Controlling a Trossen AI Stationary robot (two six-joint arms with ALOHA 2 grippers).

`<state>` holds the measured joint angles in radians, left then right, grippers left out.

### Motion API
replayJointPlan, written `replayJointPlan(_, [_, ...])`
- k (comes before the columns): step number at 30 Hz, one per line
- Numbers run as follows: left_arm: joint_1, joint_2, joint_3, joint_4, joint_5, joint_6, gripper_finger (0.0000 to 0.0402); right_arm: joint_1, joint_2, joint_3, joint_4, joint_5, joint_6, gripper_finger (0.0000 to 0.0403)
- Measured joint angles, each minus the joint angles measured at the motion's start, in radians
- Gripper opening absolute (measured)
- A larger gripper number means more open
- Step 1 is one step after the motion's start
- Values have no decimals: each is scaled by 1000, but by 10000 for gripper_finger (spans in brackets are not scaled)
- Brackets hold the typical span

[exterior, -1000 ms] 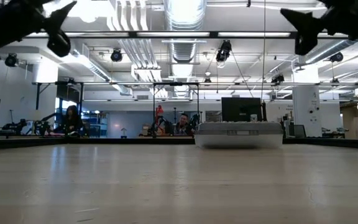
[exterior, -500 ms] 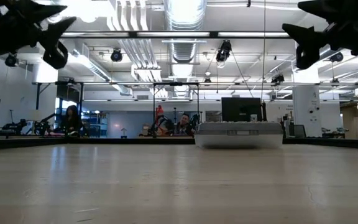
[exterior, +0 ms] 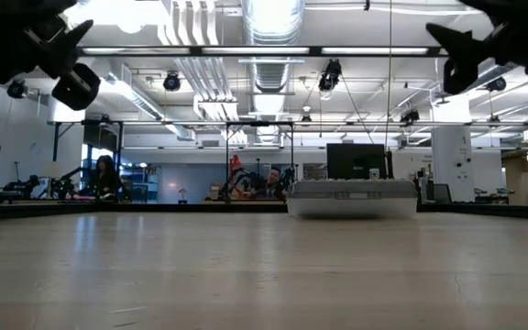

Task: Pick & place school supplies into a supply box
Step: Return to Home Position

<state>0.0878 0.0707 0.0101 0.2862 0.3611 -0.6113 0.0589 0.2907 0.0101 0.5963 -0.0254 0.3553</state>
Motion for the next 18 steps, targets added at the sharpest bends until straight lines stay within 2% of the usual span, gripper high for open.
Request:
replayJointPlan(10, [-13,-67,0,-51,2,0,93,-1,-276,-1,-57,0,0,210])
replayJointPlan(14, [-14,-66,0,-34,1,0,93,-3,-289,-2,-30,1,-19,210])
replayJointPlan(18, [-16,-67,0,-104,2,0,93,-23,-291,1,-37,3,-17,210])
